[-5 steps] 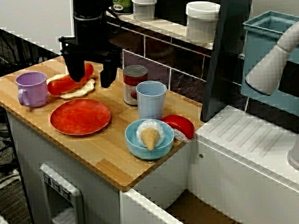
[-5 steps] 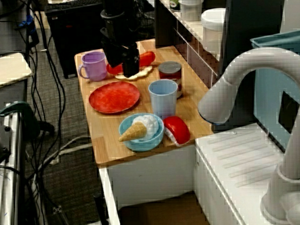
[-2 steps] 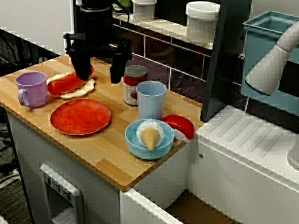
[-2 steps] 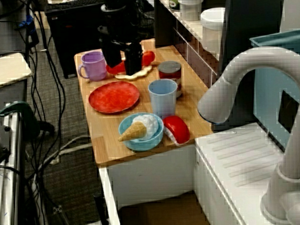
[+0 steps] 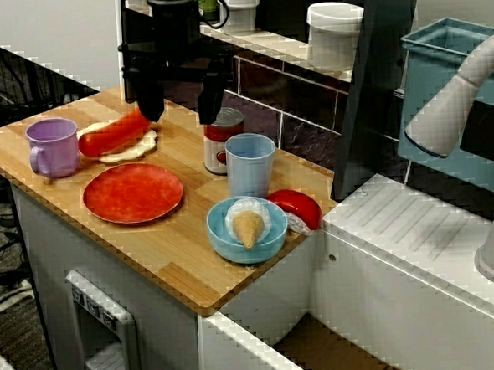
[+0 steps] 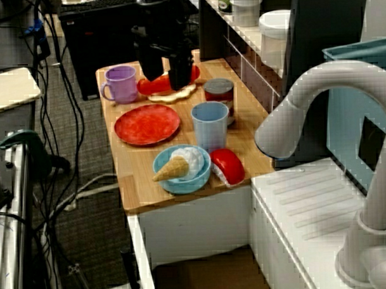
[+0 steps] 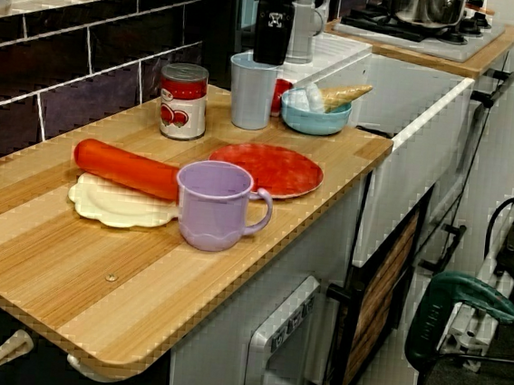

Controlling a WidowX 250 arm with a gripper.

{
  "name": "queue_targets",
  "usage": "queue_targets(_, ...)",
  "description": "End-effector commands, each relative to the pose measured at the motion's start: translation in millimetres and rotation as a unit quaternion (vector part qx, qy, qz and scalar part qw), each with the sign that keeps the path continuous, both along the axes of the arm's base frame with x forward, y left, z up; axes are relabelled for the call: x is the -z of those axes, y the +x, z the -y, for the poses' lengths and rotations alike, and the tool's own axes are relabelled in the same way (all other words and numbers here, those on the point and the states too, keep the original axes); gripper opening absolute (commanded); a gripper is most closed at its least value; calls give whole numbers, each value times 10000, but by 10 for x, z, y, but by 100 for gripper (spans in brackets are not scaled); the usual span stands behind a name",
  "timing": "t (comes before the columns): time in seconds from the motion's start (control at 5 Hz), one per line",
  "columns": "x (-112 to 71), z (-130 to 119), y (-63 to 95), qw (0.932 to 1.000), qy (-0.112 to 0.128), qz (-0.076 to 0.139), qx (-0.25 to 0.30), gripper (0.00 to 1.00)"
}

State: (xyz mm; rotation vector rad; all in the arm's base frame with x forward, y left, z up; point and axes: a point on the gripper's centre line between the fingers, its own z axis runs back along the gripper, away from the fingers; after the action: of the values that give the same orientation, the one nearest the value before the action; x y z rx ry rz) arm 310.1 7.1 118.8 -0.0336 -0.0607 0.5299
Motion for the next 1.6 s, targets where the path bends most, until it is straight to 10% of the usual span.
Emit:
queue_targets(0.0, -81, 86, 120, 9998, 8, 205, -57, 100)
queue_targets(1.4, 108, 230, 269, 9995, 43, 157, -275, 100)
